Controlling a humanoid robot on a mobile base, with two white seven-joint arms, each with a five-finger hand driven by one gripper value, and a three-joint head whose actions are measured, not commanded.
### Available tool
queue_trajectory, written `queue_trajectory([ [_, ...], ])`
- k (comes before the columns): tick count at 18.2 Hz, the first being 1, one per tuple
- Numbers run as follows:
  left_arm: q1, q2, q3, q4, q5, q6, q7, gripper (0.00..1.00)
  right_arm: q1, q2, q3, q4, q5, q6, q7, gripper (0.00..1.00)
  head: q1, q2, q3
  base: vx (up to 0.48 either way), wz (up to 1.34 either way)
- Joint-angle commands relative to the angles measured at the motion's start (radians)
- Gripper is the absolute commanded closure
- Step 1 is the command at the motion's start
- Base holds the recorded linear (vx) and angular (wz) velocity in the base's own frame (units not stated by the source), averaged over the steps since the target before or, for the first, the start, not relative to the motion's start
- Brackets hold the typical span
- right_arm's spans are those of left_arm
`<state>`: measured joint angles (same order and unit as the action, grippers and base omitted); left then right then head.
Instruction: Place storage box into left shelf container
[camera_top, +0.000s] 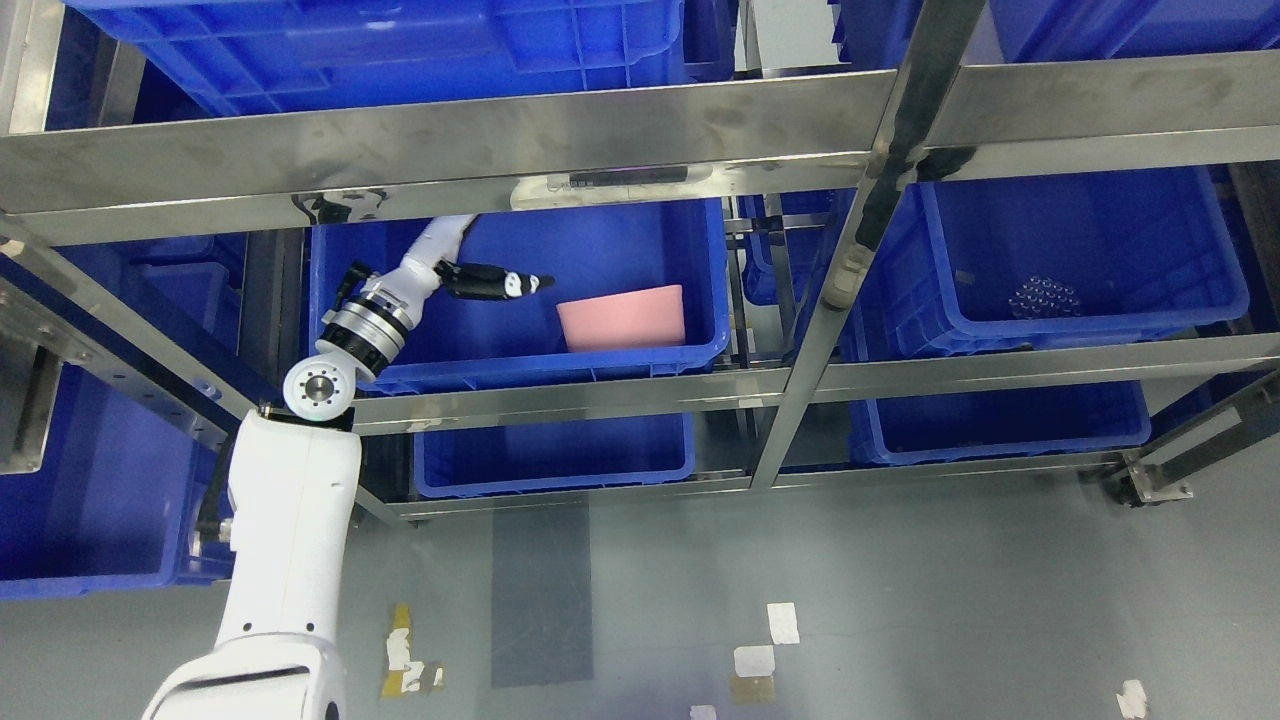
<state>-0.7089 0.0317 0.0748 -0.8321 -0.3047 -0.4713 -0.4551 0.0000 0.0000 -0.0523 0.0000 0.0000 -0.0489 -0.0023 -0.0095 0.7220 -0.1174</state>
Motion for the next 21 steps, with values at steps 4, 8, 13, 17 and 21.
queue_trajectory([
  [4, 0.326, -0.014, -0.038, -0.497, 0.499, 0.149, 0.157, 0.01, -0.003, -0.017, -0.001, -0.017, -0.021, -0.002, -0.001, 0.0, 0.0, 0.0, 0.0, 0.0, 0.0],
  [8, 0.543, -0.014, -0.098, -0.806, 0.501, 0.165, 0.25, 0.0, -0.003, -0.017, 0.0, -0.017, -0.021, 0.0, 0.001, 0.0, 0.0, 0.0, 0.0, 0.0, 0.0],
  [13, 0.638, -0.014, -0.107, -0.846, 0.501, 0.033, 0.242, 0.0, -0.003, -0.017, 0.0, -0.017, -0.021, 0.0, 0.001, 0.0, 0.0, 0.0, 0.0, 0.0, 0.0],
  [17, 0.643, -0.014, -0.122, -0.845, 0.501, 0.071, 0.251, 0.0, -0.003, -0.017, 0.0, -0.017, -0.021, -0.002, -0.001, 0.0, 0.0, 0.0, 0.0, 0.0, 0.0],
  [21, 0.651, -0.014, -0.116, -0.84, 0.501, 0.105, 0.251, 0.0, -0.005, -0.017, 0.0, -0.017, -0.021, 0.0, -0.001, 0.0, 0.0, 0.0, 0.0, 0.0, 0.0],
])
